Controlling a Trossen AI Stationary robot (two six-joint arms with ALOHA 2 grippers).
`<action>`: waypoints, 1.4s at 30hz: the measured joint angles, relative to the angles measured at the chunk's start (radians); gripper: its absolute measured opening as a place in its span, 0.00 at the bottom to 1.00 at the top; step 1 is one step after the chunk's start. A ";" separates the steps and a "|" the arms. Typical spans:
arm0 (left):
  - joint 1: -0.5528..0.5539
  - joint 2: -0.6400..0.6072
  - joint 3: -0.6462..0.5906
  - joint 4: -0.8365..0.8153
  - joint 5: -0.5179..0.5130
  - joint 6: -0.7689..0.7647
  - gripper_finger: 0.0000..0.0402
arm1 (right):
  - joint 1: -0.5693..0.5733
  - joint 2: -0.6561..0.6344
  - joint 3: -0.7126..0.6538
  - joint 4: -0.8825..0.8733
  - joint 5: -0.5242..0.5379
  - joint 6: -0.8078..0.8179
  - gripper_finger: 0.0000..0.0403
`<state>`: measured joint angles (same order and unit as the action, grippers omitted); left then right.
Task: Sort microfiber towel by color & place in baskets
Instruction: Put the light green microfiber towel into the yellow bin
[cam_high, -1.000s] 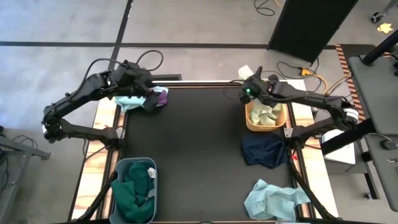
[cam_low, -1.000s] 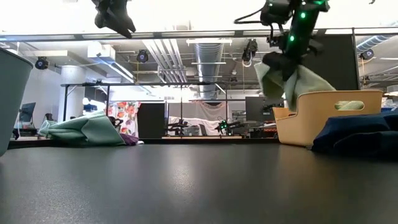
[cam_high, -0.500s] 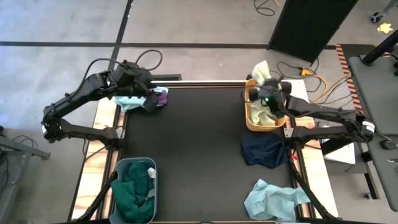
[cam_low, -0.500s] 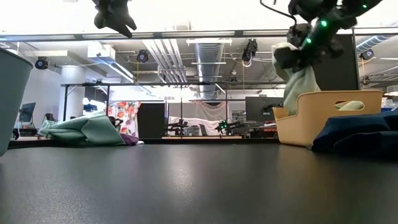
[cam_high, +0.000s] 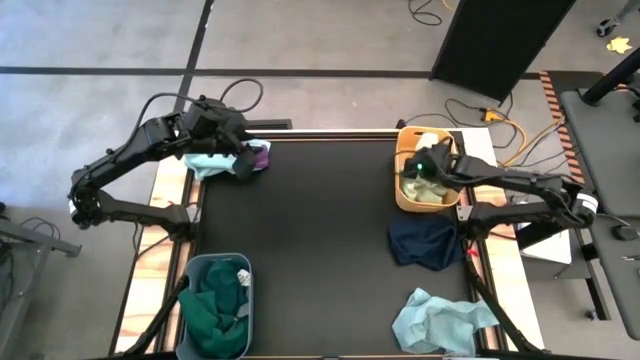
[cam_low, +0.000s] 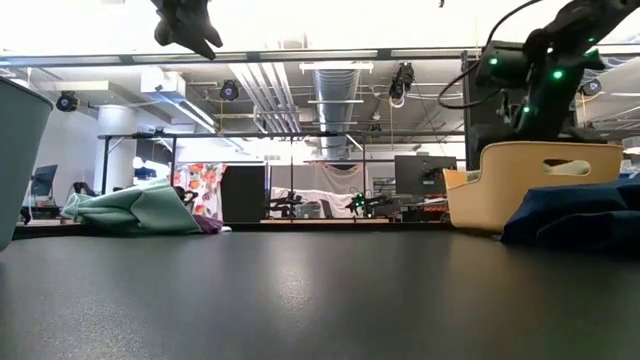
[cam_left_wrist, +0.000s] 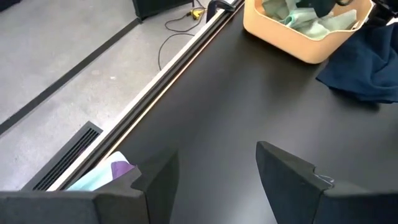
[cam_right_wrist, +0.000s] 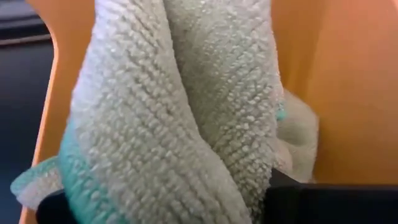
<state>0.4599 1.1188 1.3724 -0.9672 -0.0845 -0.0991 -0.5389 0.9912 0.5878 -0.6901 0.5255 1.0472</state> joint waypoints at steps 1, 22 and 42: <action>0.000 0.003 0.000 0.007 0.000 0.004 0.49 | -0.018 0.010 0.013 -0.003 -0.032 -0.003 0.05; -0.077 -0.013 0.000 0.015 0.072 -0.050 0.49 | -0.275 0.462 0.448 -0.111 -0.334 -0.305 0.22; -0.101 -0.047 0.000 0.007 0.067 -0.074 0.49 | -0.291 0.481 0.630 -0.451 -0.330 -0.417 0.68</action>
<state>0.3588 1.0714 1.3724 -0.9604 -0.0177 -0.1728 -0.8301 1.4721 1.2179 -1.1415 0.1955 0.6300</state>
